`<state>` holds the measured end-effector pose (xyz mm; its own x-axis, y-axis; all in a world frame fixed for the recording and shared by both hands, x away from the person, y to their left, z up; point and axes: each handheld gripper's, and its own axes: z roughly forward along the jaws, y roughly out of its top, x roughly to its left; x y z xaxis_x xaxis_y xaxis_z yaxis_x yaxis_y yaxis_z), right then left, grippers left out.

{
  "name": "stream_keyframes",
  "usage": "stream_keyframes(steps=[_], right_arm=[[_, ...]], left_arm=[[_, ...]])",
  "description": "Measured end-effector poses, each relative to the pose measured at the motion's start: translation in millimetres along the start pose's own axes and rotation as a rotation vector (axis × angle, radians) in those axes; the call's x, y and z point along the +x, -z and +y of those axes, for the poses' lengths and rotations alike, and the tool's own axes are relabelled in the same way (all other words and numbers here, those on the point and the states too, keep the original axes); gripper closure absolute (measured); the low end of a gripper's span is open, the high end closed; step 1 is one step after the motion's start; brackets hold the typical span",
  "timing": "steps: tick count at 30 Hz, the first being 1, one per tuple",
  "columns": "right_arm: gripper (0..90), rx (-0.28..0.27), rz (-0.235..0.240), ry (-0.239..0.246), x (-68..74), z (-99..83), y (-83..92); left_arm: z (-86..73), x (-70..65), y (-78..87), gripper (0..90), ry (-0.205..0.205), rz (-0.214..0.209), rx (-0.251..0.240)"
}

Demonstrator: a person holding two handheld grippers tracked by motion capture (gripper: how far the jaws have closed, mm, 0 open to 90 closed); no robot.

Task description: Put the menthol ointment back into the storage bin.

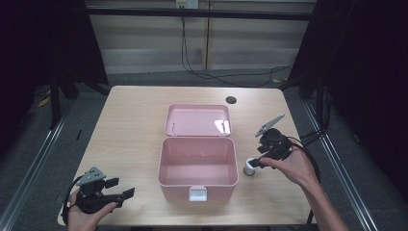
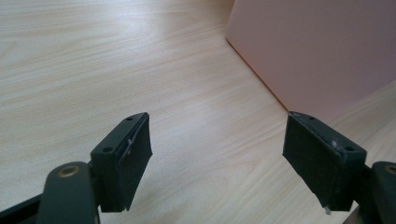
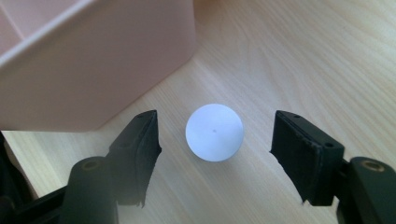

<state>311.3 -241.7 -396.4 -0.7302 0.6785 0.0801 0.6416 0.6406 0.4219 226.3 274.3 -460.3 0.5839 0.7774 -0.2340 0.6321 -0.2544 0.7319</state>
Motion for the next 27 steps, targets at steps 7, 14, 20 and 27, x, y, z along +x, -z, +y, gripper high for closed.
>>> stream_keyframes(steps=[7, 14, 20, 27], right_arm=[[31.5, 0.08, -0.023, 0.005, -0.3, 8.5, -10.6], [33.8, 0.161, 0.003, -0.009, -3.1, 9.9, -21.6], [40.3, 0.21, 0.032, 0.011, -3.1, 12.7, -30.2], [45.4, 0.284, -0.01, 0.072, -0.6, 21.6, -39.0]], left_arm=[[0.0, -0.1, 0.0, 23.4, 0.0, 0.001, 0.0], [0.0, 0.0, -0.5, 23.4, -0.001, -0.003, 0.002], [-0.1, -0.2, -0.8, 23.5, -0.003, -0.003, 0.003], [-0.1, 0.3, -0.7, 23.8, -0.002, -0.001, 0.005]])
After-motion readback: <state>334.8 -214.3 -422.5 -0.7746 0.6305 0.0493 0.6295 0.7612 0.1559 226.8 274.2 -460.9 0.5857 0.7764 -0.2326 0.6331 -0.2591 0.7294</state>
